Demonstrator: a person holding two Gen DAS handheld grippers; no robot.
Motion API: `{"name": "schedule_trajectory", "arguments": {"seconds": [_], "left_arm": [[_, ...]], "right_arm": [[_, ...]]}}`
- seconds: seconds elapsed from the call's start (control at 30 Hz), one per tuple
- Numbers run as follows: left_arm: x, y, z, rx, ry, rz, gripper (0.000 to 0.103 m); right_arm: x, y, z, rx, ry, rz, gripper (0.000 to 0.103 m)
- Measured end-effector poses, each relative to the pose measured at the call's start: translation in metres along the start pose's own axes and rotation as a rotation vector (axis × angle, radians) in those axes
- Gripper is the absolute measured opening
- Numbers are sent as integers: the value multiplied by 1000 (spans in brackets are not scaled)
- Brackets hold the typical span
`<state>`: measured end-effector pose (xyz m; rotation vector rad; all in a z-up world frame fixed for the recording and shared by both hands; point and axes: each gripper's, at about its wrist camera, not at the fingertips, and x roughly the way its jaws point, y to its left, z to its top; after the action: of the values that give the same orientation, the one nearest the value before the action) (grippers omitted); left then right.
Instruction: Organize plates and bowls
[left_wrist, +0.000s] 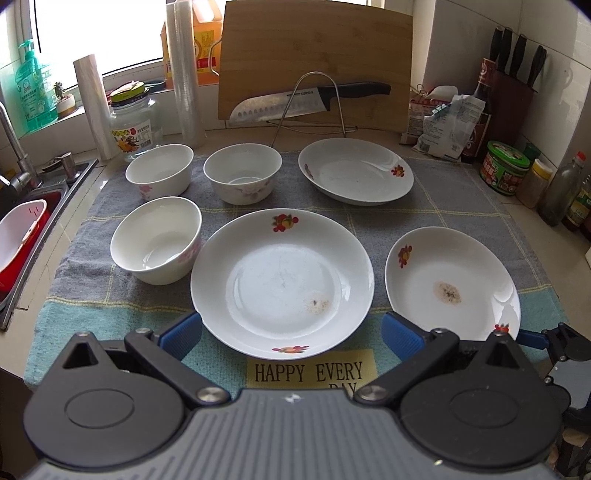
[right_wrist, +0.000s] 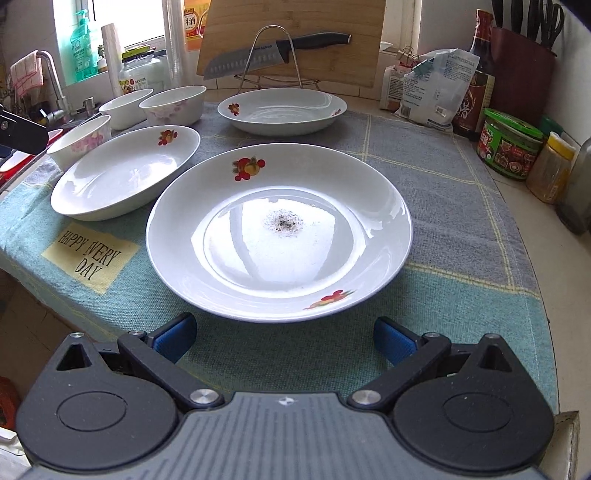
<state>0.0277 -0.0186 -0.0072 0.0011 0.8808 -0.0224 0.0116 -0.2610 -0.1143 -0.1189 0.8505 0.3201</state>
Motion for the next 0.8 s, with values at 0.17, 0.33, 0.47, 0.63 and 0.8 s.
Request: {"name": "schedule_trajectory", "arguments": {"seconds": [0.17,0.33,0.47,0.63,0.8], "left_arm": [[8,-11,6,12,9,-3,102],[18,-25,16,41,5,-37,102],[23,-37,26,80,-2,-120,102],[35,-53,47,139,-10,-221,102],[56,-72,67,239,20,-323,102]], "right_arm": [[6,3,4,-73,-10,25,103],[7,-2,2,-94,-50,47,103],[9,-2,1,-86,-70,39,103],[9,-3,-2,-86,-102,39,103],[9,-3,-3,-84,-108,39,103]]}}
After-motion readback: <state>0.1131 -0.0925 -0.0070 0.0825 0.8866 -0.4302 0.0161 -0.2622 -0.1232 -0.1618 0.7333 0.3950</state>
